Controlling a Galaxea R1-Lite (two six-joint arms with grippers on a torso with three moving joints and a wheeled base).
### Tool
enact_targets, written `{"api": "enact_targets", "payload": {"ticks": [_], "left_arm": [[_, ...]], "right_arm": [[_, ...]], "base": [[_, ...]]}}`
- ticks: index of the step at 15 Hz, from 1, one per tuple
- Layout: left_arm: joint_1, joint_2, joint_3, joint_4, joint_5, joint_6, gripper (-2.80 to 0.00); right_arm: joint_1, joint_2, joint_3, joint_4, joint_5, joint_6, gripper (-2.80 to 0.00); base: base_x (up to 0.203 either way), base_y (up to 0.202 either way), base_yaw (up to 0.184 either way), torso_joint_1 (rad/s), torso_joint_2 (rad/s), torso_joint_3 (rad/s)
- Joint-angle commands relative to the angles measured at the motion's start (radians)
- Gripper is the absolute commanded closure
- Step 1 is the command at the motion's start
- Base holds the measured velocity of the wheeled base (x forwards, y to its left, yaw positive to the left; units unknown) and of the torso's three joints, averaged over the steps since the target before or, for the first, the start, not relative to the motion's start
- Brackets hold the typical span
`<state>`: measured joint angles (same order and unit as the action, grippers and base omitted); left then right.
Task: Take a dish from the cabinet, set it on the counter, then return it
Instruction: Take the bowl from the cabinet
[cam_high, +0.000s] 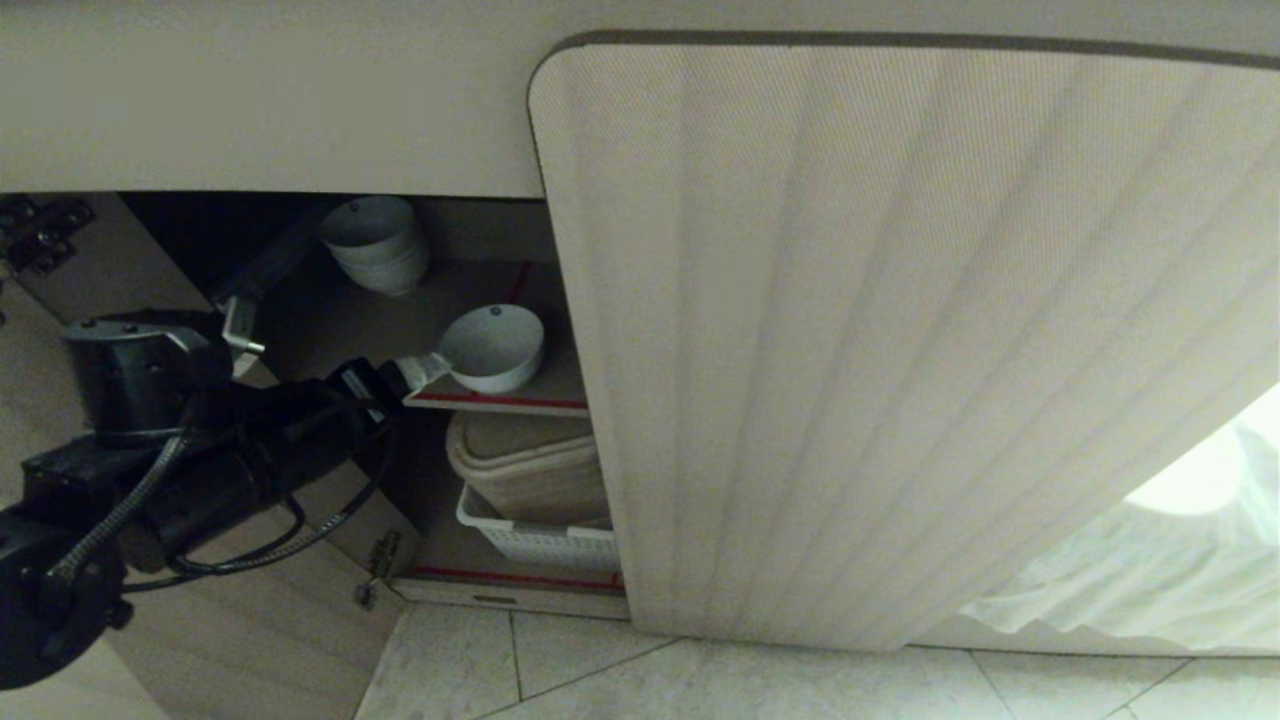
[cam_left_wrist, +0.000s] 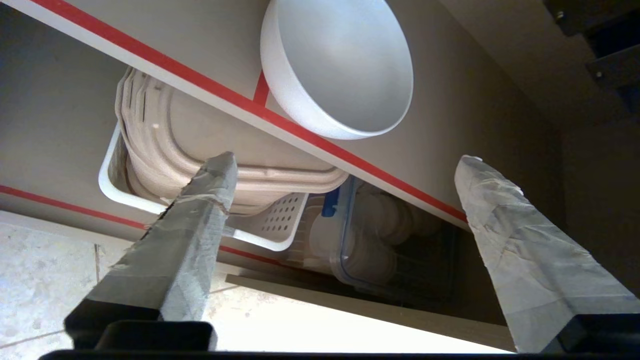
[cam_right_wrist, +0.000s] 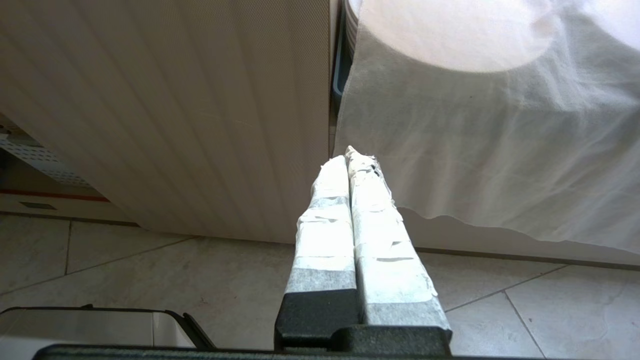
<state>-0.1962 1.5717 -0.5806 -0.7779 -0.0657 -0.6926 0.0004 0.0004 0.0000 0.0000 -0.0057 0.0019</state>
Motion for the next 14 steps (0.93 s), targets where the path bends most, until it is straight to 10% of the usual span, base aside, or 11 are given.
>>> {"api": "enact_targets", "payload": {"ticks": [1,14], "left_arm": [[0.000,0.007,-0.001,-0.005,0.000,-0.004,-2.80],[0.006,0.110,-0.067,0.015,0.011,-0.094,-2.80]], "right_arm": [[0.000,0.000,0.000,0.000,0.000,0.000,0.00],[0.000,0.000,0.000,0.000,0.000,0.000,0.00]], "base": [[0.000,0.000,0.000,0.000,0.00,0.000],[0.000,0.000,0.000,0.000,0.00,0.000]]}}
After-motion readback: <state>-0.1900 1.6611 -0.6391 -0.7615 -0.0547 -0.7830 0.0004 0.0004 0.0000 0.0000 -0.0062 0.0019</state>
